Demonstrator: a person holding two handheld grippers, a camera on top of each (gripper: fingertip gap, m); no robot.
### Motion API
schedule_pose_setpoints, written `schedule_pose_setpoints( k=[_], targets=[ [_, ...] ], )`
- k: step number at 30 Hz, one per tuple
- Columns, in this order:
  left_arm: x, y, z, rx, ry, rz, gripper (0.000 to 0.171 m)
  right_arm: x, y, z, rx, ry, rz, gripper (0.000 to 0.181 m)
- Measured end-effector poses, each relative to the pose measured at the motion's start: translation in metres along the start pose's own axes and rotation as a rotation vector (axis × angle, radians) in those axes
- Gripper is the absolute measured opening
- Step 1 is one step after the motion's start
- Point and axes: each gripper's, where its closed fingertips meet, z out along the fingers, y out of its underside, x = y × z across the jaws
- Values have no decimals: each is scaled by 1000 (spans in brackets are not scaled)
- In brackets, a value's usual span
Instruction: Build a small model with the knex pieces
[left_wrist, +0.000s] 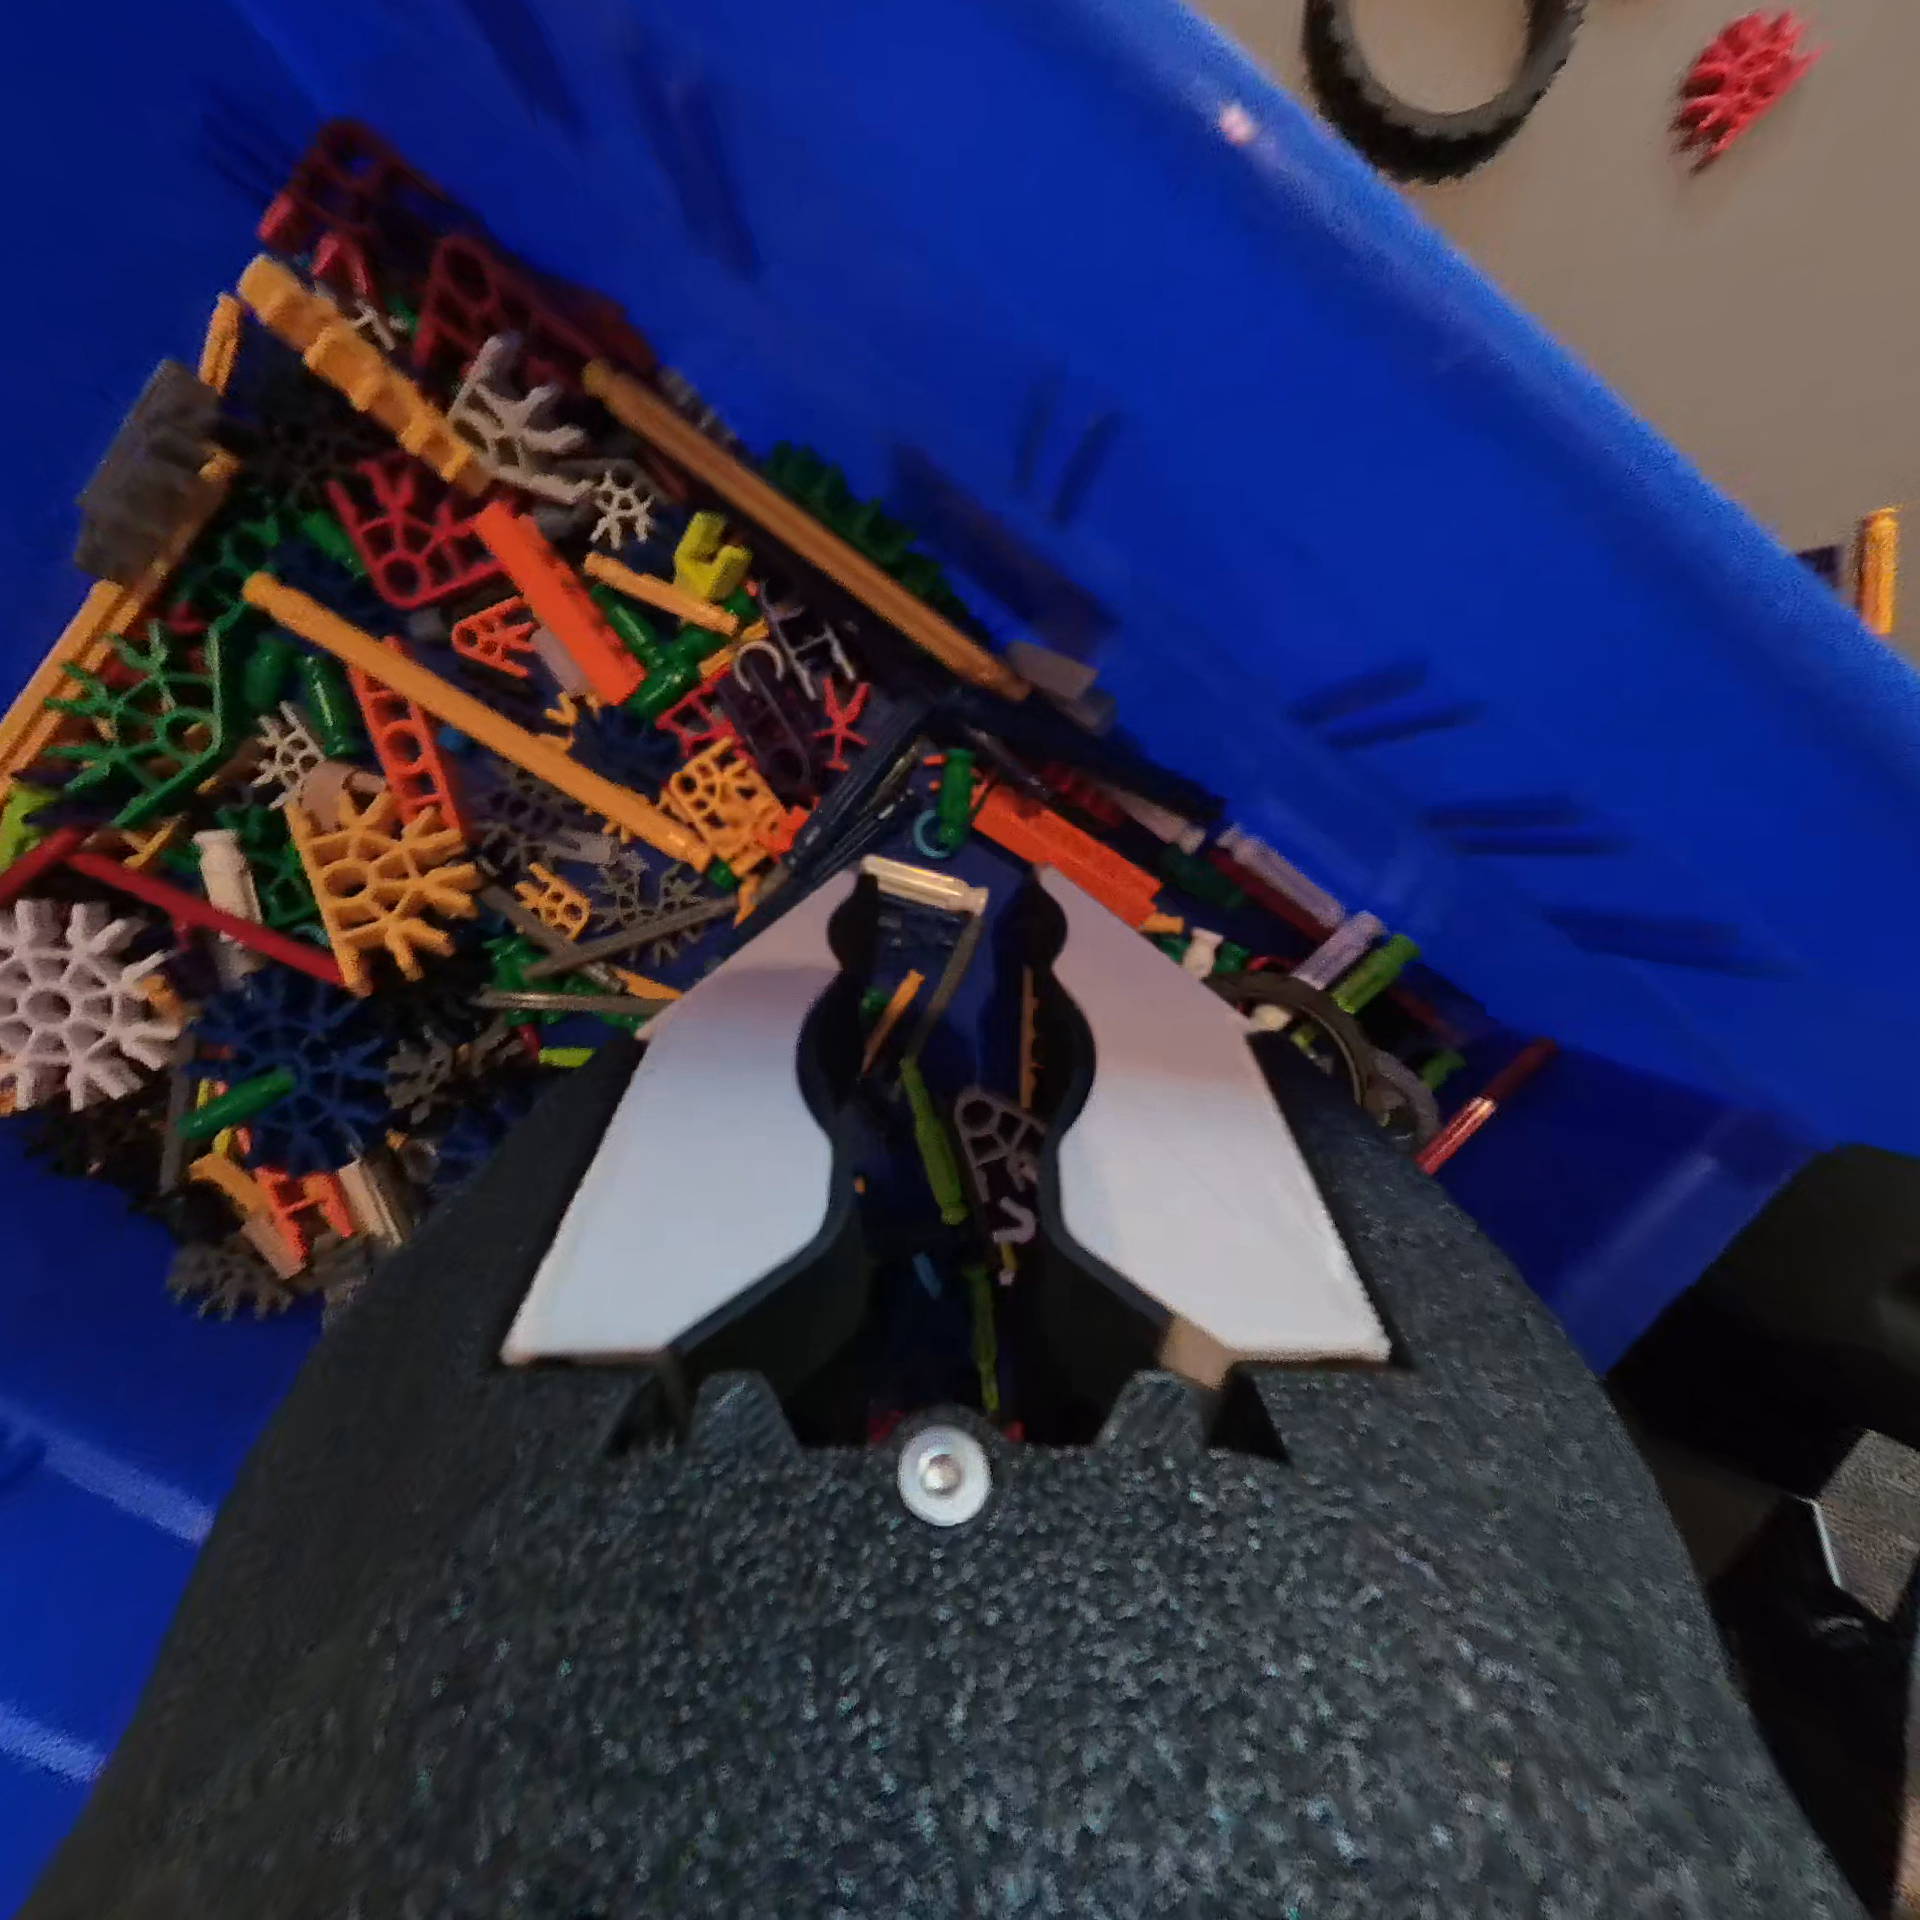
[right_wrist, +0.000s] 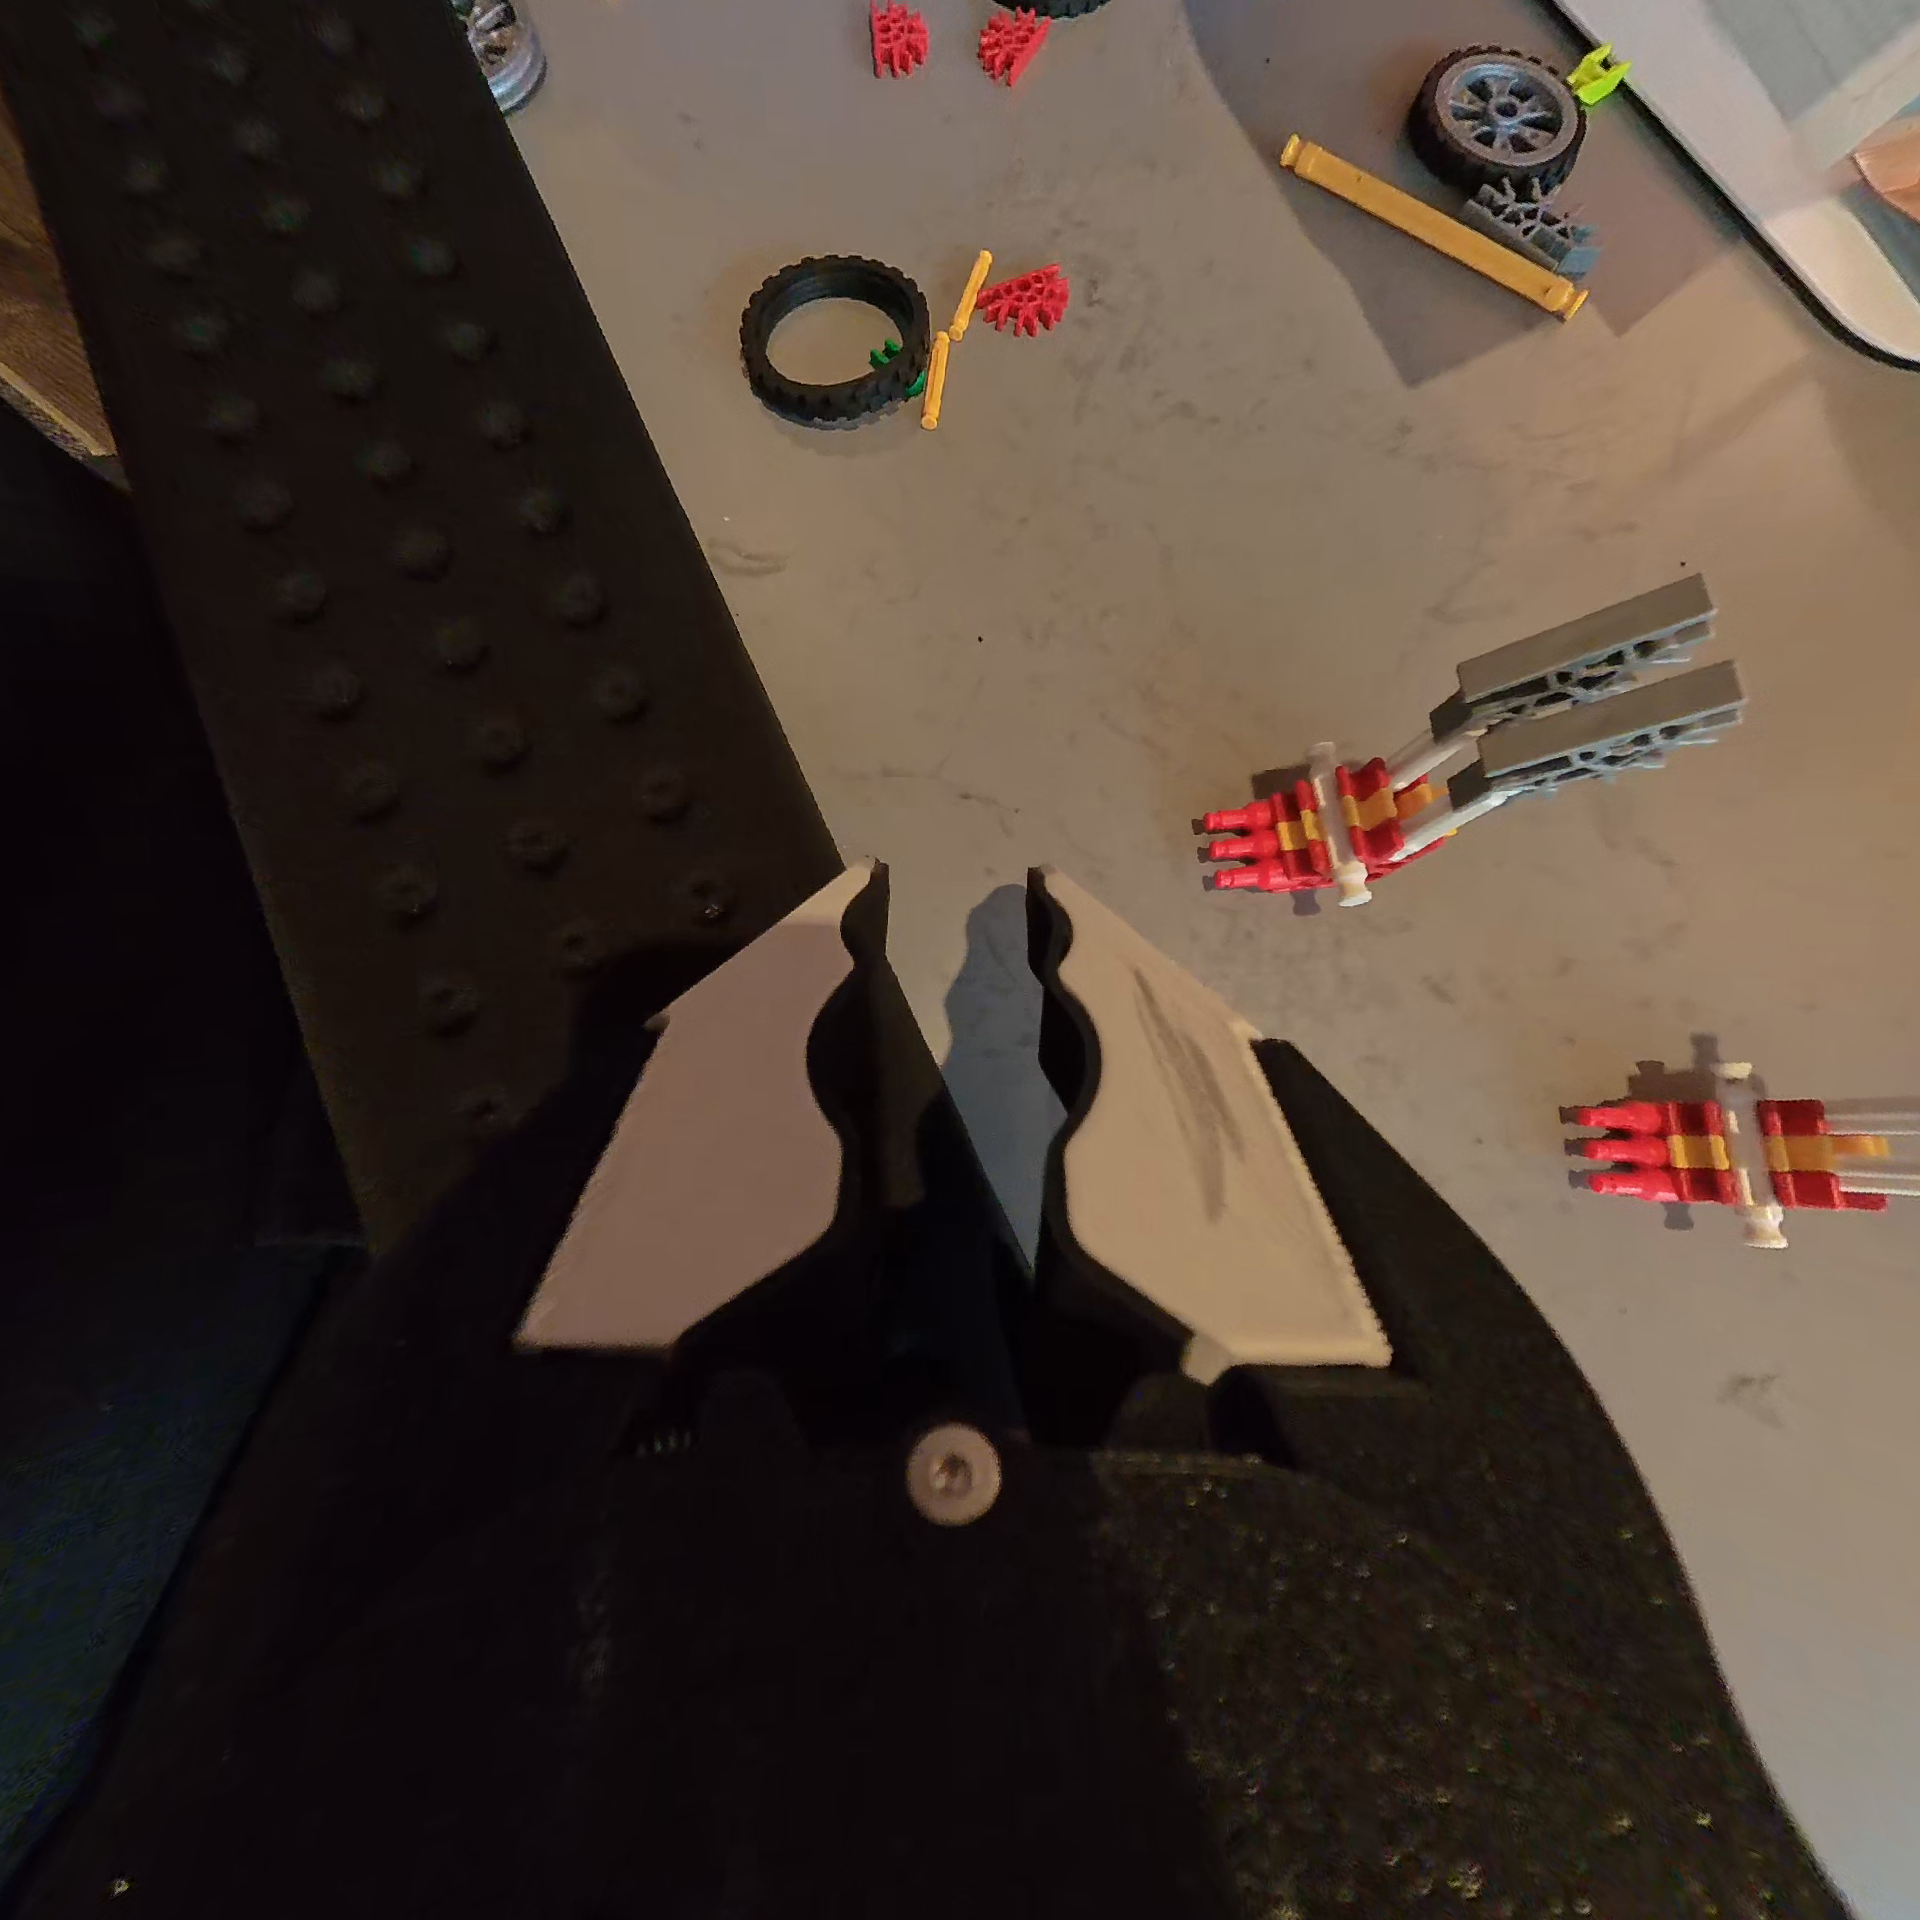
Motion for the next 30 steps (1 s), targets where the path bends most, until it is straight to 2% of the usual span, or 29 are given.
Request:
schedule_pose_setpoints(
  k=[4, 14, 19, 23, 30],
  targets=[
    [-9, 10, 1, -60, -64, -9, 29, 0, 0, 0, 1, -4, 2, 26],
    [-8, -2, 6, -11, -24, -116, 31, 0, 0, 0, 4, -2, -1, 25],
    [-17, -8, 9, 12, -55, -187, 17, 0, -1, -1, 11, 9, -14, 24],
    [-18, -7, 9, -2, -114, -142, 6, 0, -1, -1, 18, 18, -27, 24],
    [-20, 3, 3, 13, -146, -128, 5, -2, -3, -3, 34, 29, -51, 22]
  ],
)
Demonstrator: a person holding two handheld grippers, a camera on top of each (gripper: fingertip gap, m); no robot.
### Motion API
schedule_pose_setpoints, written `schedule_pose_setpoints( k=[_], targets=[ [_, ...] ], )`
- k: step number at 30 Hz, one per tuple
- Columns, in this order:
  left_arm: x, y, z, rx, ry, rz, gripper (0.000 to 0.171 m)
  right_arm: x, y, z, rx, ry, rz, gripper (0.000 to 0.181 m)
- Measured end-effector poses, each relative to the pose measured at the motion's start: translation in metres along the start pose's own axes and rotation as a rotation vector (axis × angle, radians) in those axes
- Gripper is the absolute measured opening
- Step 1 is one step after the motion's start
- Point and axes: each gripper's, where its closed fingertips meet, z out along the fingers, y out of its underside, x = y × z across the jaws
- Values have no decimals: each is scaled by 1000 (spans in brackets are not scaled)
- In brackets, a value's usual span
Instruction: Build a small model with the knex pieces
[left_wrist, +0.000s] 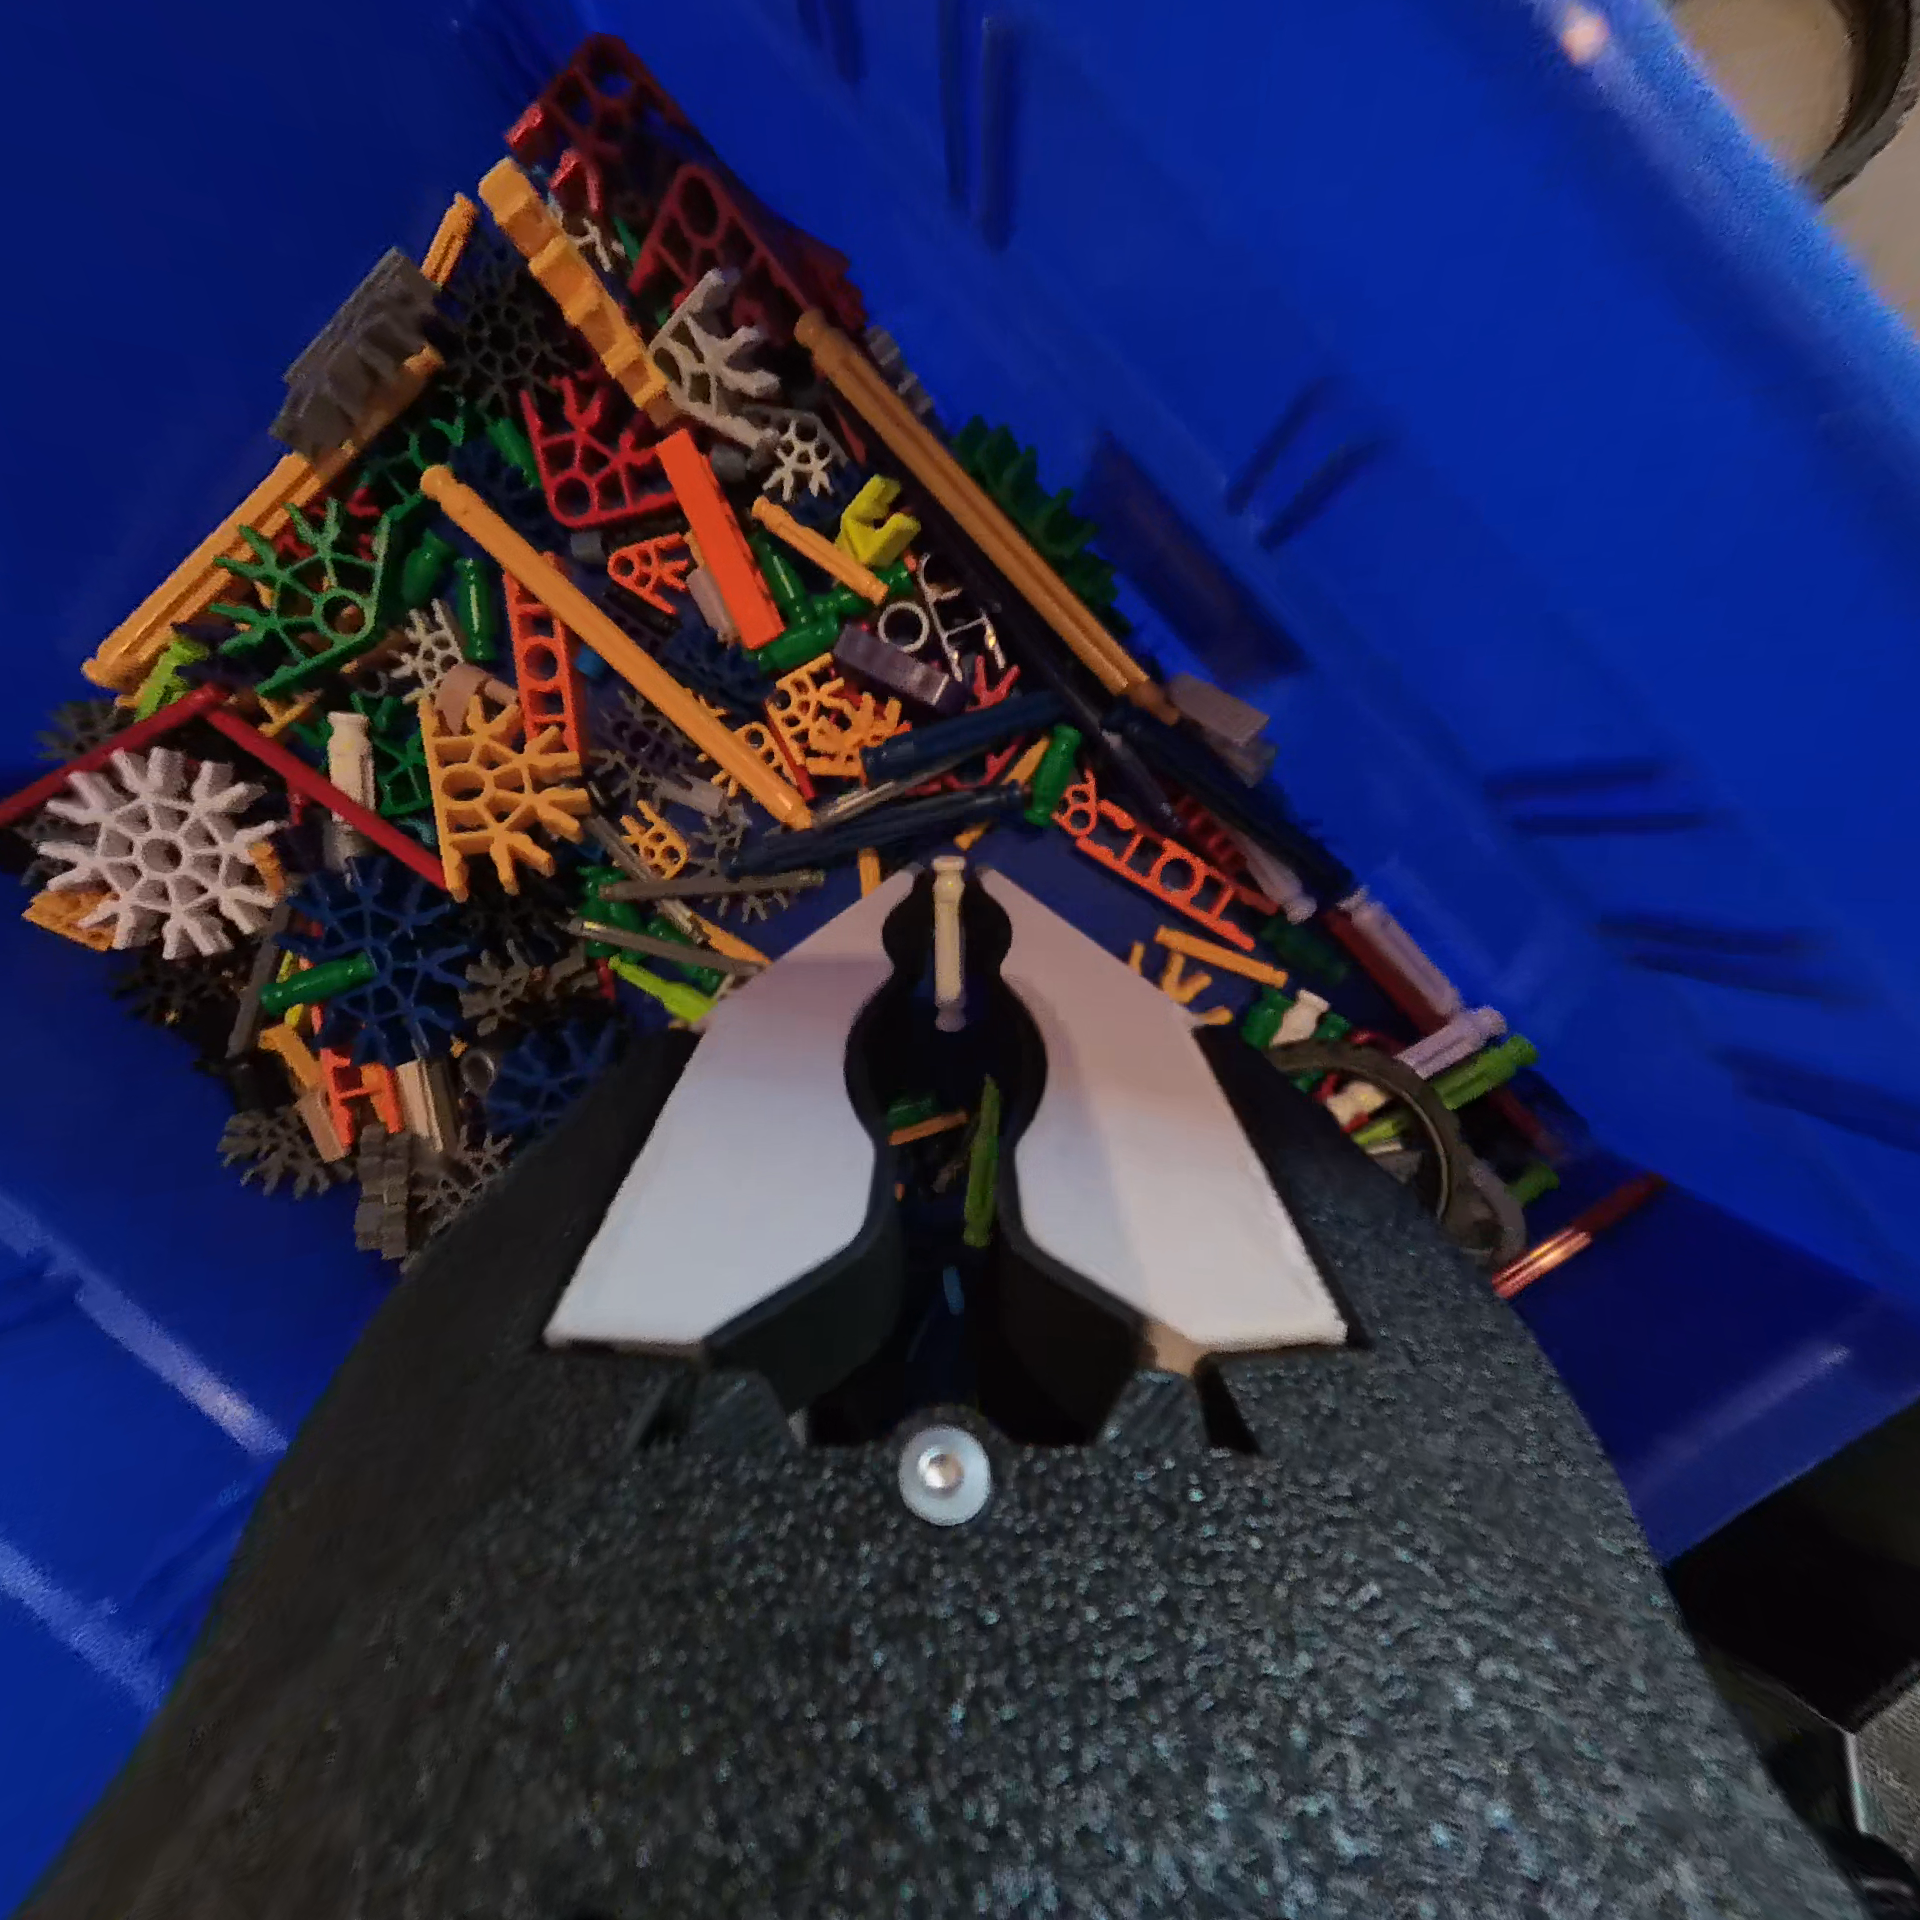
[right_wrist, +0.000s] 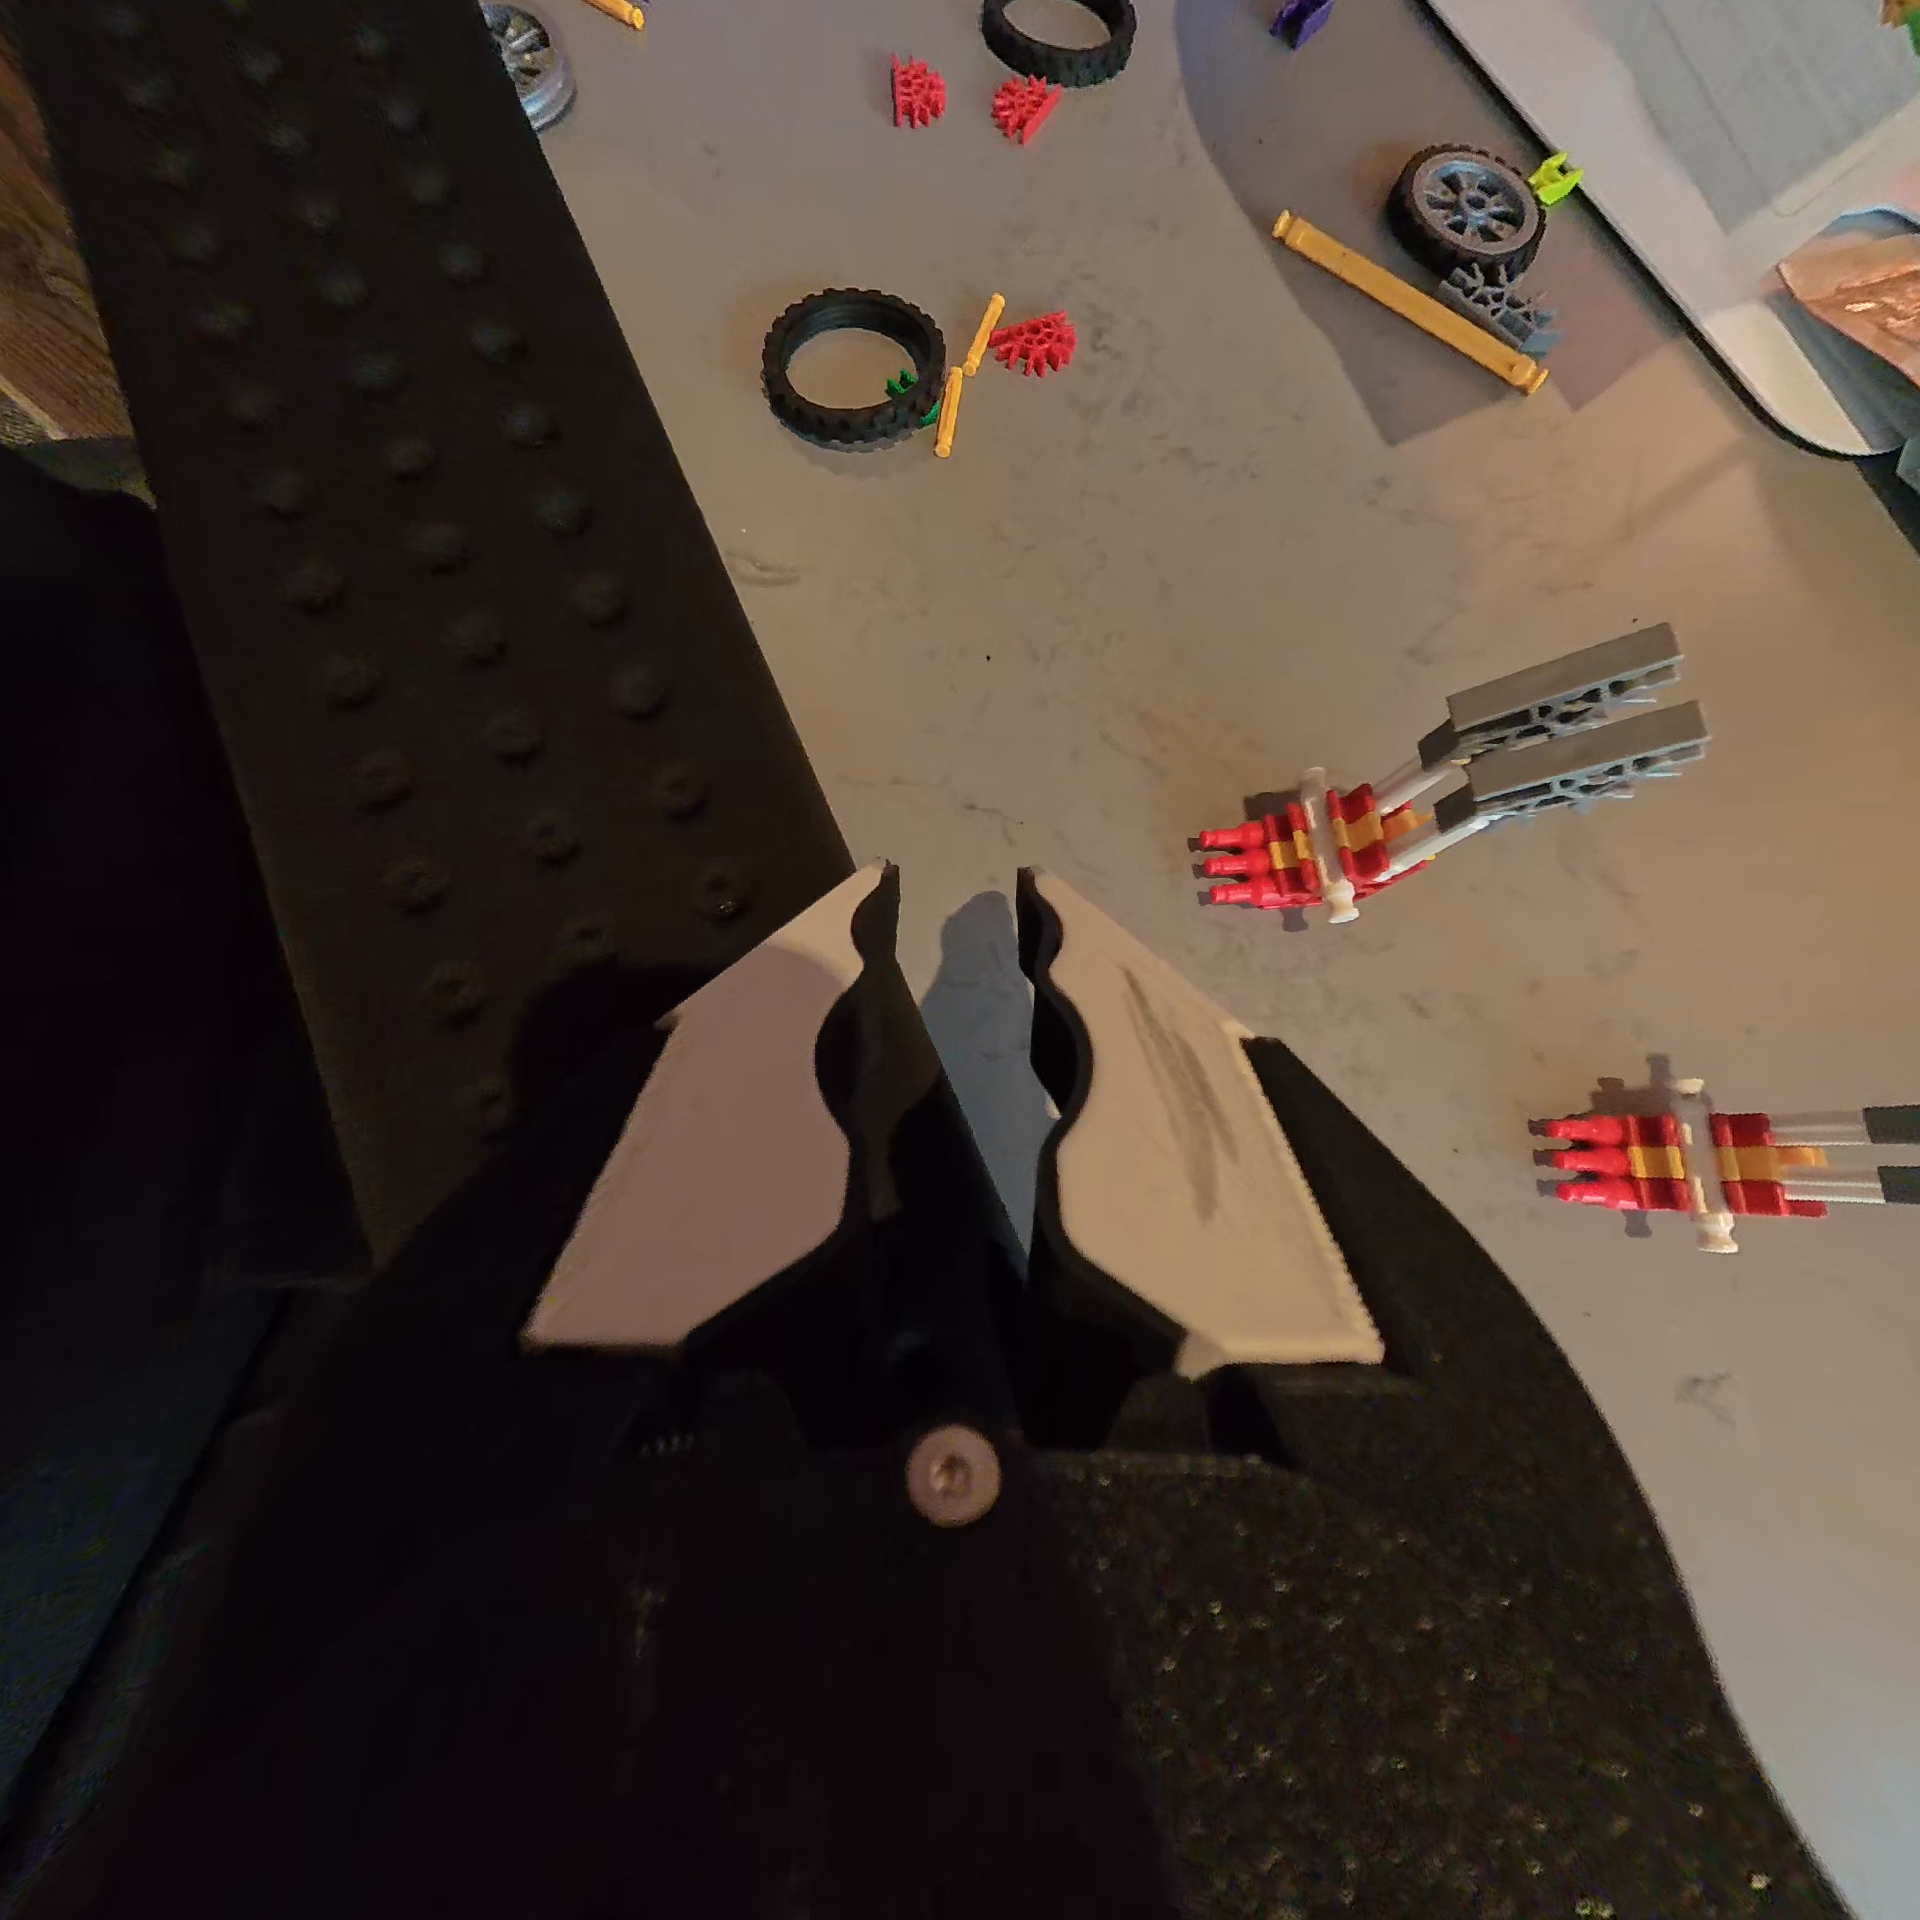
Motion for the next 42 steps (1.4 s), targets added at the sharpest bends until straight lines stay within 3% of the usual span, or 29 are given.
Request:
schedule_pose_setpoints(
  k=[8, 13, 18, 23, 29, 42],
  targets=[
    [-5, 3, -21, 69, -12, 9, 5, 0, -1, 0, 5, 3, -8, 22],
    [-3, -16, -51, 212, 18, -29, 4, 0, -1, -1, 11, 12, -17, 22],
    [24, -69, -107, 402, -38, 42, 5, 0, -6, -5, 47, 36, -40, 24],
    [99, -135, -140, 533, -31, 196, 5, 1, -11, -10, 83, 104, -96, 24],
    [203, -192, -120, 529, 74, 364, 5, 2, -16, -15, 127, 145, -117, 24],
    [318, -275, -44, 528, 183, 562, 5, 11, -25, -25, 216, 209, -99, 25]
  ],
)
